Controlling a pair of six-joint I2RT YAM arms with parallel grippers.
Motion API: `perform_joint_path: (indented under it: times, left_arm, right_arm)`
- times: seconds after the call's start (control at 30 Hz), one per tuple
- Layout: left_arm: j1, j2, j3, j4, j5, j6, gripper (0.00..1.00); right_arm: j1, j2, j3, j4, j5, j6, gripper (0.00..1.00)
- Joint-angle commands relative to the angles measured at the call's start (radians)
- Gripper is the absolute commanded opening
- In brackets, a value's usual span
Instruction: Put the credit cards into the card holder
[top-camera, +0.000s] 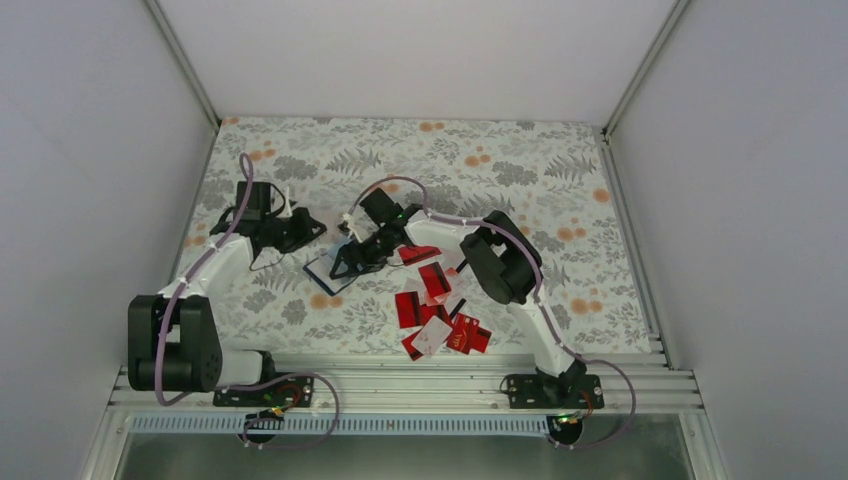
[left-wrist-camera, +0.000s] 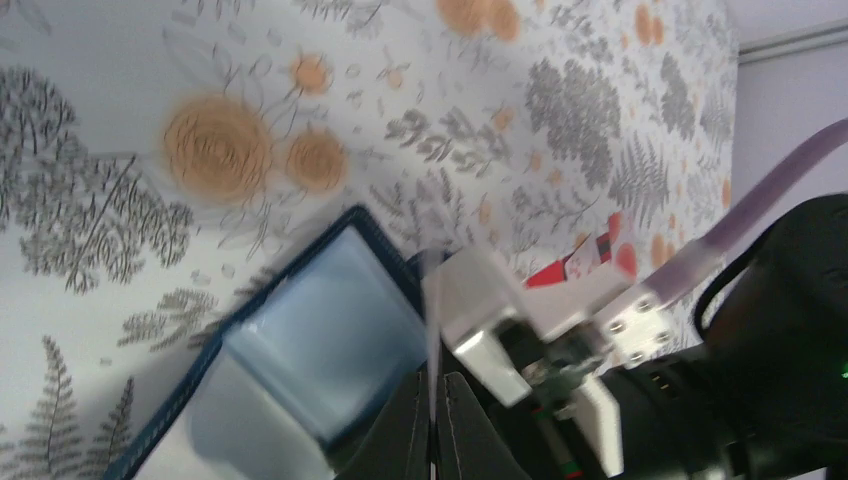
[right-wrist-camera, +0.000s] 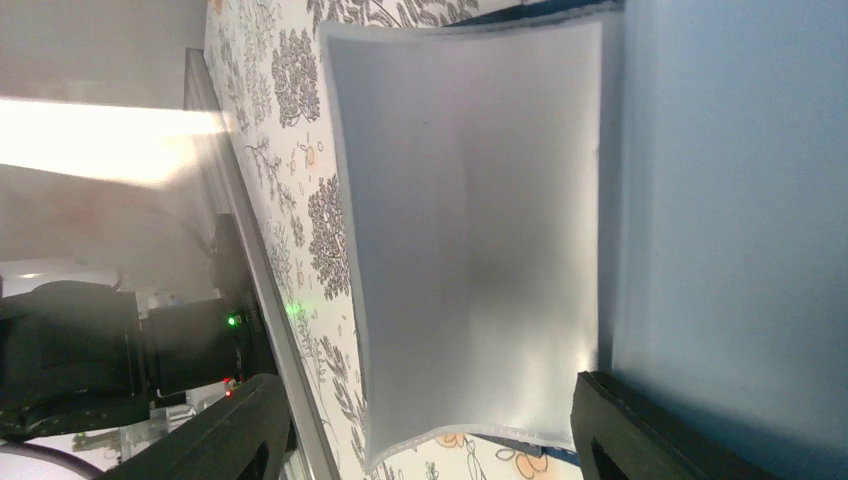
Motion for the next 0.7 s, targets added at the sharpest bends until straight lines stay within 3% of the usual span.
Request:
perform_joint_path:
  times: [0.0,0.37,0.67]
  left_arm:
    - [-0.006,-0.025,-0.079,-0.022,-0.016,0.000,0.02]
    - [-0.004,-0.054,-0.169,-0.057,-0.084,-0.004,0.02]
    - [-0.004,-0.060,-0.219,-0.047,-0.093,-0.005,0.02]
  right_arm:
    - [0.017,-0.035,-0.005,0.057,0.051,-0.002,0.72]
    - [0.017,-0.043,-0.022,0.069,0.089,0.048,0.72]
    - [-0.025,-0.058,0.082,0.000,0.044,0.085,0.72]
